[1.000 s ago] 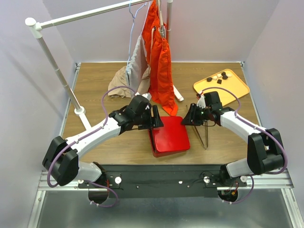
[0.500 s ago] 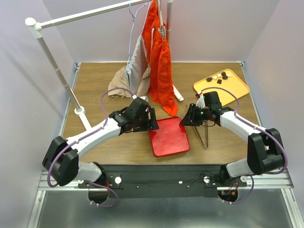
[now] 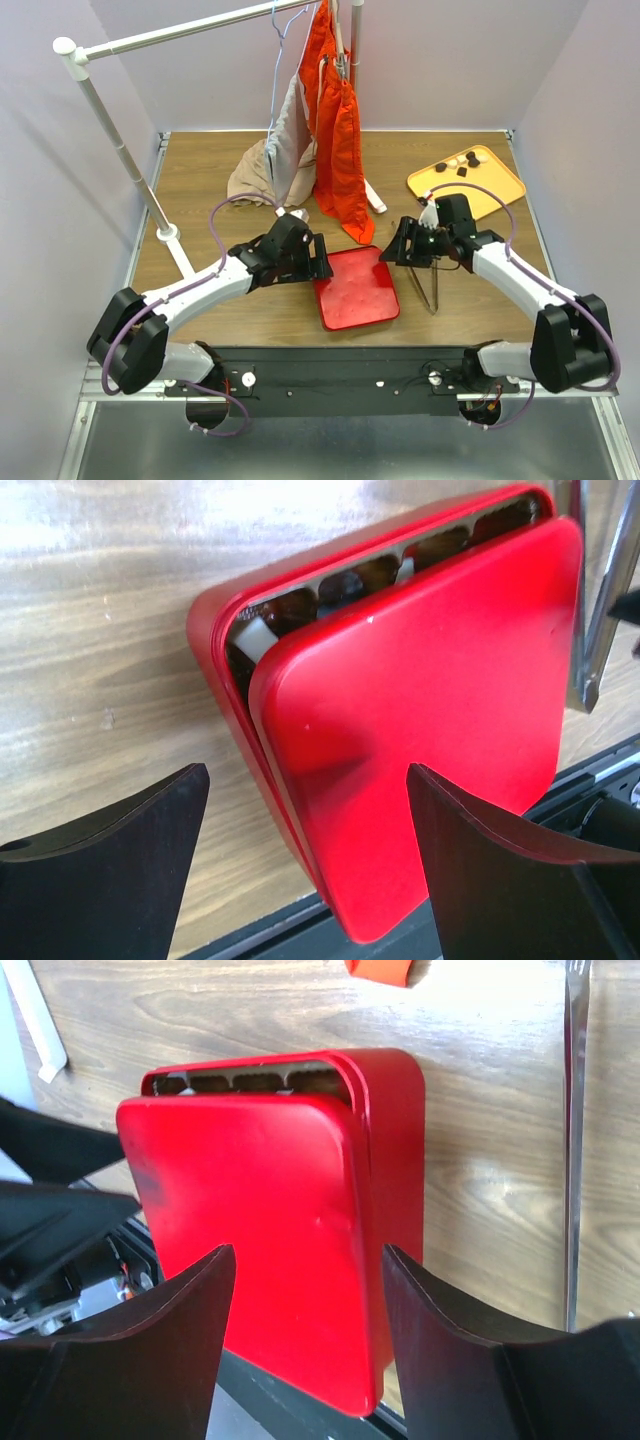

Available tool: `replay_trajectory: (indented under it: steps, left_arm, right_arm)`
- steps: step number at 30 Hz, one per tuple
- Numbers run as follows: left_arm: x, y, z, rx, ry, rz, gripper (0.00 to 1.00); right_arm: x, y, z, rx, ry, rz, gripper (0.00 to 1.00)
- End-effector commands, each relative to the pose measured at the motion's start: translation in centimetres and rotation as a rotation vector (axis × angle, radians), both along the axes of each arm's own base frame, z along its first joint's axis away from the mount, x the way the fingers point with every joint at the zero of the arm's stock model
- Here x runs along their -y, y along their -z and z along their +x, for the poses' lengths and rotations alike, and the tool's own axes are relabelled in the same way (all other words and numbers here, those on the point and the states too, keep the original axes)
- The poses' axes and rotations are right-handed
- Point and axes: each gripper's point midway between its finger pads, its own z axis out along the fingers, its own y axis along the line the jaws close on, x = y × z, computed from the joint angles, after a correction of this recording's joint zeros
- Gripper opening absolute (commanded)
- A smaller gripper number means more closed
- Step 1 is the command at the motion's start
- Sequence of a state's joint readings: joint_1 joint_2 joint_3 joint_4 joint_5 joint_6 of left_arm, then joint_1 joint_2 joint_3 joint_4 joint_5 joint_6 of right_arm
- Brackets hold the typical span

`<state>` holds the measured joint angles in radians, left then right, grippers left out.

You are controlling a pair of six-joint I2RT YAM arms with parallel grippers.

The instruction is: Pack the chocolate

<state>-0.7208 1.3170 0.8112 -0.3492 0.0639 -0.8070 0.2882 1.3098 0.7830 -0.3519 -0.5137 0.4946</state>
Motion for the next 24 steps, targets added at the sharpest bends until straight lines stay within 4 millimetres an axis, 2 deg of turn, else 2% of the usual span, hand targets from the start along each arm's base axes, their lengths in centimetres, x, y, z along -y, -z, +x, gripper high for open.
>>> replay_trajectory:
  steps: [1,5,13,16,20,24]
  left_arm:
    - [0.1,-0.6,0.9,0.049,0.009,-0.034,0.9]
    - [-0.4,0.2,1.2,0.048,0.01,-0.028,0.89]
    - [-0.8,1.4,2.5,0.062,0.007,-0.037,0.8]
    - [-1.1,1.7,3.0,0.064,-0.002,-0.042,0.76]
    - [-1.2,1.5,3.6,0.074,-0.011,-0.05,0.75]
    - [-1.5,1.3,4.3,0.087,-0.018,-0.065,0.75]
  right_arm:
    - [1.2,0.7,-2.3,-0.018,-0.016,-0.062,0.7]
    - [1.2,1.9,-3.1,-0.056,-0.041,-0.063,0.7]
    - [0.4,1.8,-0.5,-0.034,-0.052,-0.069,0.66]
    - [0.0,1.7,0.4,-0.029,-0.047,-0.061,0.61]
    - [-0.6,1.5,1.3,-0.024,-0.045,-0.043,0.44]
    - [-0.9,1.2,1.8,-0.017,-0.046,-0.033,0.4]
